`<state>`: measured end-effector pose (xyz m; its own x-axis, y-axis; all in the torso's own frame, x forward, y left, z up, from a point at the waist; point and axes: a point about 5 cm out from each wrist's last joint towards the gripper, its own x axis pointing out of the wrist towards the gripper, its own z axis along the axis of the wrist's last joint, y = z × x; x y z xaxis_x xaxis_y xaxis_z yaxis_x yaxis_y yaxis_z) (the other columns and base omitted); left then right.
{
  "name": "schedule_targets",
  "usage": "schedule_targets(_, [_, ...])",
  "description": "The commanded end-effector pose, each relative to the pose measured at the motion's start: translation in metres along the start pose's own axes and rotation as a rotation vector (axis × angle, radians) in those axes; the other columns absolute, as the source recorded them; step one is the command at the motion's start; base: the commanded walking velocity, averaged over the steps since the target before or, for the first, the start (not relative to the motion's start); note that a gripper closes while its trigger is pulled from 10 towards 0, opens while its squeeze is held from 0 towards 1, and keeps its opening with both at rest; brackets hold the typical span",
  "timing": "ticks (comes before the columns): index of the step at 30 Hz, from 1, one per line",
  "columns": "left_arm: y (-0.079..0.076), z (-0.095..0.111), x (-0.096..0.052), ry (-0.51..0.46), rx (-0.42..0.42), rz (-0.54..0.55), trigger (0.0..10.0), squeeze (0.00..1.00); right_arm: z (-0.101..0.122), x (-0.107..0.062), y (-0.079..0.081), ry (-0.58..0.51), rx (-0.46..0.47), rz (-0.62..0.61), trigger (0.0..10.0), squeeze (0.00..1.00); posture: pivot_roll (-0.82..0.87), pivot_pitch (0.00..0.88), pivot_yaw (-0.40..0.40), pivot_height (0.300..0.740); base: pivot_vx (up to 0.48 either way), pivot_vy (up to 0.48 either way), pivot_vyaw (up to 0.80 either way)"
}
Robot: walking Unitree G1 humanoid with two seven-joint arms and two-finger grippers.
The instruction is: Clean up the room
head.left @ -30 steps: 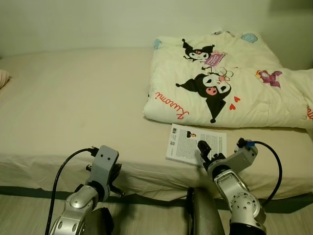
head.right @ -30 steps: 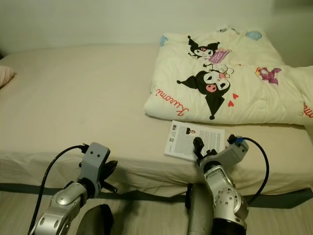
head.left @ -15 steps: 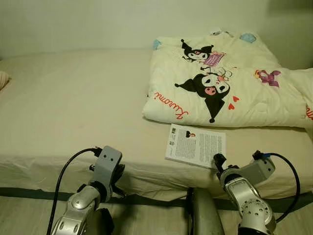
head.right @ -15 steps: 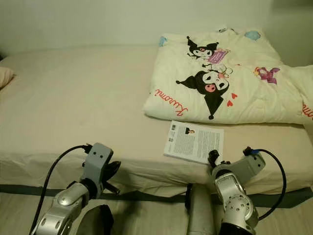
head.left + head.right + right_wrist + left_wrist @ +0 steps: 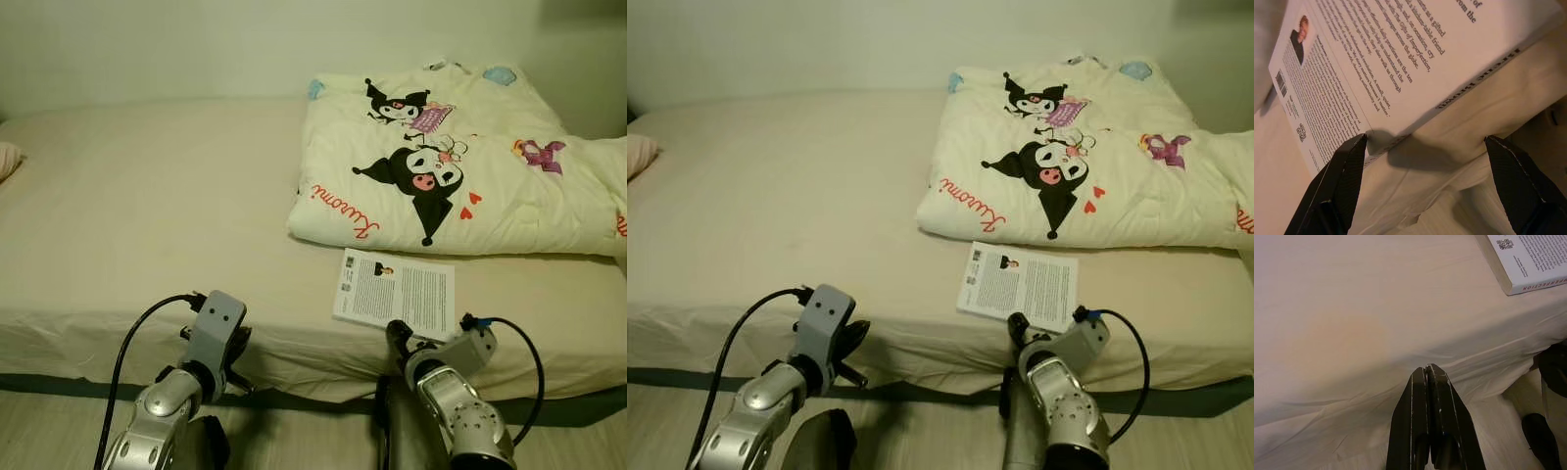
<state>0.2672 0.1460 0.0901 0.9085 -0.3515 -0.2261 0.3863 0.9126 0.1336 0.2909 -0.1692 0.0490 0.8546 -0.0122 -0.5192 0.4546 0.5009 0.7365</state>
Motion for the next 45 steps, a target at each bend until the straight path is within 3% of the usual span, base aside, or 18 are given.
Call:
schedule_targets(1, [0.005, -0.006, -0.004, 0.03, 0.028, 0.004, 10.0, 0.0, -0.011, 0.002, 0.005, 0.032, 0.005, 0.03, 10.0, 0.0, -0.08, 0.197, 0.112, 0.505, 0.0, 0.0, 0.0])
schedule_targets(12, [0.008, -0.003, -0.004, 0.021, 0.034, 0.003, 10.0, 0.0, 0.002, 0.001, 0.03, -0.021, -0.024, 0.162, 10.0, 0.0, -0.08, 0.194, 0.12, 0.505, 0.0, 0.0, 0.0])
schedule_targets(16, [0.007, -0.002, -0.004, 0.018, 0.038, -0.017, 10.0, 0.0, 0.016, -0.002, 0.045, -0.061, -0.03, 0.213, 10.0, 0.0, -0.08, 0.193, 0.122, 0.505, 0.0, 0.0, 0.0])
schedule_targets(22, [0.003, 0.0, -0.005, 0.004, 0.026, -0.058, 10.0, 0.0, 0.025, -0.004, 0.053, -0.083, -0.034, 0.232, 10.0, 0.0, -0.08, 0.195, 0.123, 0.505, 0.0, 0.0, 0.0])
schedule_targets(28, [-0.006, 0.003, -0.006, -0.034, 0.01, -0.129, 10.0, 0.0, 0.027, -0.002, 0.05, -0.088, -0.039, 0.233, 10.0, 0.0, -0.08, 0.195, 0.123, 0.505, 0.0, 0.0, 0.0])
schedule_targets(33, [-0.022, 0.019, -0.01, -0.169, 0.014, -0.264, 10.0, 0.0, 0.026, 0.002, 0.045, -0.086, -0.053, 0.223, 10.0, 0.0, -0.07, 0.195, 0.12, 0.505, 0.0, 0.0, 0.0])
schedule_targets(37, [-0.026, 0.023, -0.011, -0.201, 0.022, -0.302, 10.0, 0.0, 0.027, 0.002, 0.047, -0.088, -0.056, 0.231, 10.0, 0.0, -0.07, 0.197, 0.118, 0.505, 0.0, 0.0, 0.0])
schedule_targets(40, [-0.037, 0.03, -0.011, -0.255, 0.074, -0.377, 10.0, 0.0, 0.029, 0.002, 0.052, -0.093, -0.067, 0.263, 10.0, 0.0, -0.07, 0.202, 0.118, 0.505, 0.0, 0.0, 0.0])
schedule_targets(45, [-0.041, 0.032, -0.006, -0.271, 0.118, -0.393, 10.0, 0.0, 0.03, 0.004, 0.053, -0.095, -0.076, 0.281, 10.0, 0.0, -0.07, 0.203, 0.119, 0.505, 0.0, 0.0, 0.0])
